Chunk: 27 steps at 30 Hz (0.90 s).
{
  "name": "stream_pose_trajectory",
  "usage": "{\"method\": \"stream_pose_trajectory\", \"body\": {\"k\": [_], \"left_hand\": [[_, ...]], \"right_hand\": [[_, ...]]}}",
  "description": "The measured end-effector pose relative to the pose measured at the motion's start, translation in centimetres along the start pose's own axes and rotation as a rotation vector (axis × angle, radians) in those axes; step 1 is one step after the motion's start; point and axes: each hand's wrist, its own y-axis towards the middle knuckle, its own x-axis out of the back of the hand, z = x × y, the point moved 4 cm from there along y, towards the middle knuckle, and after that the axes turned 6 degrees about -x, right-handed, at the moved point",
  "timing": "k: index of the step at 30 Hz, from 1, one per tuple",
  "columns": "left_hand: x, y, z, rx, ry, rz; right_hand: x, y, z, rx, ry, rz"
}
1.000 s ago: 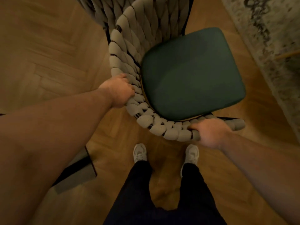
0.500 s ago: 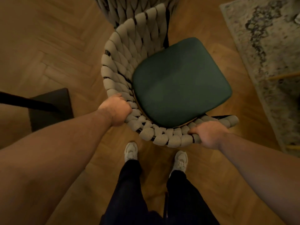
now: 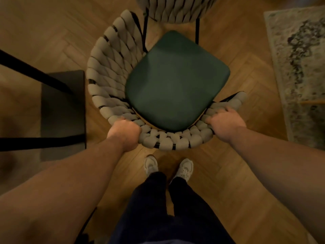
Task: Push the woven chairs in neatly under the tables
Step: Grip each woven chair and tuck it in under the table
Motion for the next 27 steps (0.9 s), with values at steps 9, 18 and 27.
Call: {"method": "stream_pose_trajectory", "body": {"k": [9,18,27], "left_hand": [[-1.3,-0.3,4.0,-0.155,-0.041,-0.042],[-0.8,0.9,8.9,-0.045,0.012,0.089],[-0.7,-0.7,6.1,0.107,-0.141,0.055]], "right_hand": [[1.2,-1.0,4.5,0.006,0.020,0.132],[2.1,-2.0,13.5,0.113,0.337,0.115],[0.9,-1.7,11.6,0.218,0.260,0.011]]}}
